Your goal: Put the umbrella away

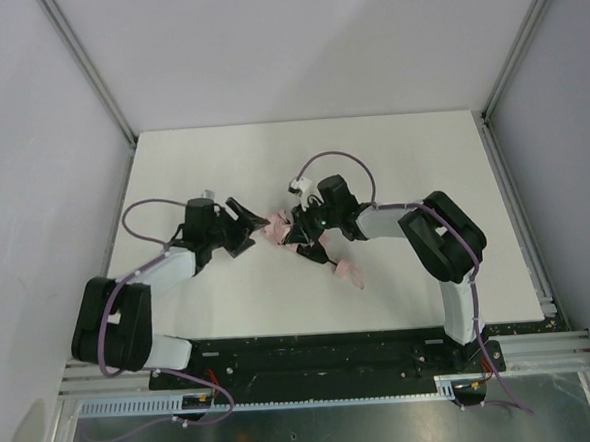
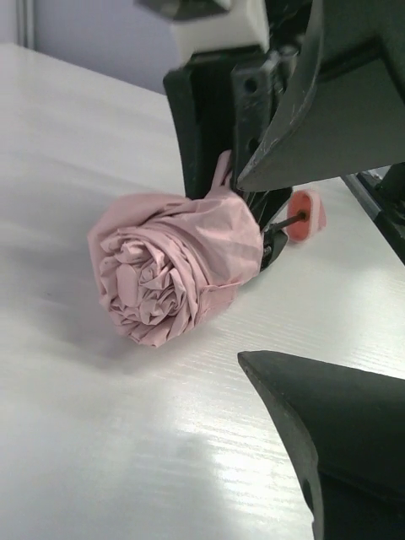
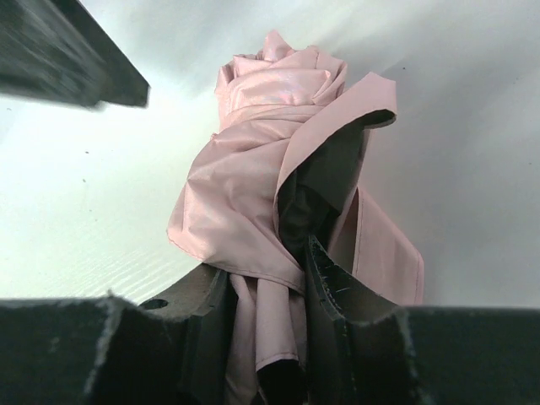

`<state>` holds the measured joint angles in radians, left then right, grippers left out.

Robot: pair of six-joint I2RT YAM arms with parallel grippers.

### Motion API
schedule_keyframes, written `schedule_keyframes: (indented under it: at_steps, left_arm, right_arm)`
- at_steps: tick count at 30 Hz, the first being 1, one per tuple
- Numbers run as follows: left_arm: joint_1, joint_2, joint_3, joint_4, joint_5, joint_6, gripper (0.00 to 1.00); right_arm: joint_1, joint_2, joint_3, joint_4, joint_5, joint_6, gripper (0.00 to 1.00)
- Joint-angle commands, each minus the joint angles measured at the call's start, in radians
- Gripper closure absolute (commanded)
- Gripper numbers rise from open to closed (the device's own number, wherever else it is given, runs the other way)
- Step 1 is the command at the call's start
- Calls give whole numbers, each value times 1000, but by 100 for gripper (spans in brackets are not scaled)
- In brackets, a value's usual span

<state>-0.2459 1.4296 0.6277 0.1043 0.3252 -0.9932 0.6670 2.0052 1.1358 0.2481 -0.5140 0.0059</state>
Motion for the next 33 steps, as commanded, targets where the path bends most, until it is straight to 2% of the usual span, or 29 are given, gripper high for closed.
schedule_keyframes:
  at_steps: [1,8,18,21,26,33]
  left_arm:
    - [52,-101,-11,-32,64,29,17]
    - [36,-23,47,-36,146,-97,5]
    - [-51,138,110,10,49,-233,0]
    - [-71,159,86,10,9,-274,3]
    - [-109,127,23,8,-119,-331,15]
    - [-149,224,58,20,-194,-339,17]
  right_arm:
    - [-21,115,-60,-206,-116,85,100]
    - [-59,144,-56,-174,-191,120,100]
    - [-78,175,-40,-154,-247,133,100]
    - [-82,182,-34,-157,-257,135,100]
    - [-83,181,-26,-158,-260,135,100]
    - [-83,185,-14,-168,-271,128,100]
